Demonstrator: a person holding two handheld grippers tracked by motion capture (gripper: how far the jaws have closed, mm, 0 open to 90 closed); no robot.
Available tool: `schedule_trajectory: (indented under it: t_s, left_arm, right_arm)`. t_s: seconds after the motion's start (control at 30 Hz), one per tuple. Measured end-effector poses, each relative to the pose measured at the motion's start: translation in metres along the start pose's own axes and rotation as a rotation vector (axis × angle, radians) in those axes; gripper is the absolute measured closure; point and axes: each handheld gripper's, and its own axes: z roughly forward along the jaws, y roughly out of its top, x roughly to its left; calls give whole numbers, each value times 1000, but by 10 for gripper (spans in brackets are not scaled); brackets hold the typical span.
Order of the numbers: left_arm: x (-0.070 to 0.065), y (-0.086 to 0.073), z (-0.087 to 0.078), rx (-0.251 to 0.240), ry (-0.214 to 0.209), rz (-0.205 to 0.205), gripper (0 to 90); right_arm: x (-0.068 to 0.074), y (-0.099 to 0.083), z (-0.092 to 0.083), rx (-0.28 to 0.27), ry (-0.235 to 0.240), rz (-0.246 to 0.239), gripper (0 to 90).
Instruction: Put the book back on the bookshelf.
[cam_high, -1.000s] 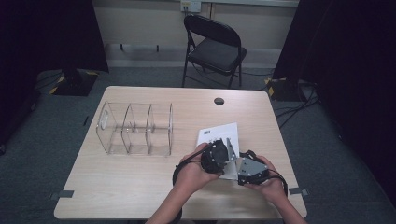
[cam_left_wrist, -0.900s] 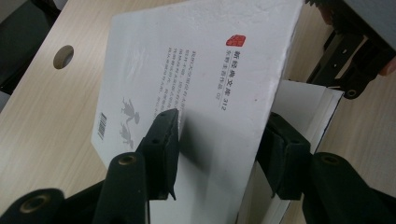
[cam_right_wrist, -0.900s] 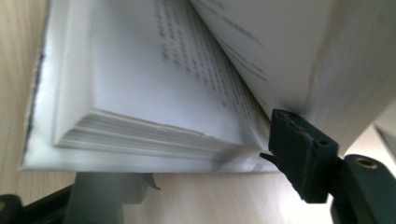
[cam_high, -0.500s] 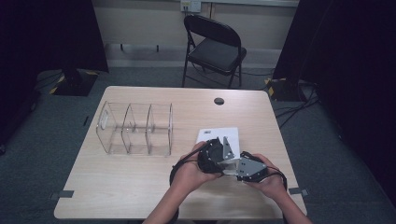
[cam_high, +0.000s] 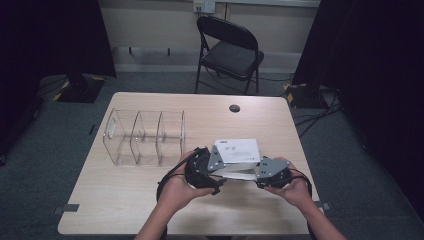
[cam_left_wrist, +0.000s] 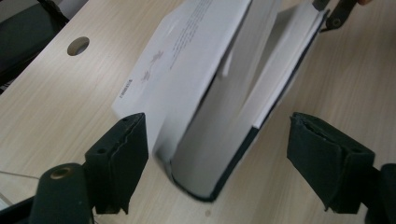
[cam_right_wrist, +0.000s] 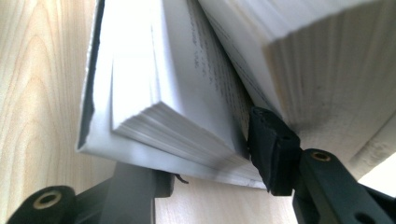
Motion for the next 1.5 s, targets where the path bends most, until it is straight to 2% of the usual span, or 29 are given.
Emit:
schedule_trajectory:
  t_s: [0.17, 0.23, 0.33, 0.37, 0.53, 0.6, 0.67, 0.8, 0.87, 0.9, 1.03, 1.2, 1.5]
  left_arm:
    - [2, -11, -6, -9, -4, -22, 186]
    - [4, -21, -6, 0, -4, -41, 191]
    - [6, -28, -5, 18, -3, -43, 186]
    - [7, -34, -2, 28, -3, -59, 190]
    - [8, -47, 7, 61, -19, -70, 186]
    - [7, -53, 14, 67, -41, -78, 188]
    - [7, -57, 18, 75, -40, -80, 186]
    - [7, -64, 25, 71, -59, -115, 182]
    - [7, -70, 31, 86, -76, -119, 178]
    - [7, -75, 36, 92, -92, -135, 177]
    - [8, -88, 43, 92, -103, -138, 175]
    - [7, -100, 50, 107, -106, -159, 171]
    - [9, -112, 55, 119, -93, -164, 168]
  right_arm:
    - [-9, 3, -6, 12, 18, 18, 580]
    - [-12, 4, -8, 11, 25, 32, 586]
    - [-14, 5, -11, 15, 30, 38, 596]
    - [-15, 6, -12, 17, 34, 39, 598]
    - [-17, 8, -14, 29, 50, 44, 602]
    - [-18, 10, -16, 32, 58, 48, 604]
    - [-19, 10, -18, 35, 62, 54, 606]
    - [-20, 11, -20, 34, 71, 66, 610]
    - [-22, 11, -21, 34, 80, 64, 612]
    - [-22, 12, -22, 38, 83, 74, 613]
    - [-23, 12, -25, 37, 95, 76, 616]
    - [-23, 13, -28, 41, 111, 77, 616]
    - [-26, 17, -31, 54, 145, 95, 617]
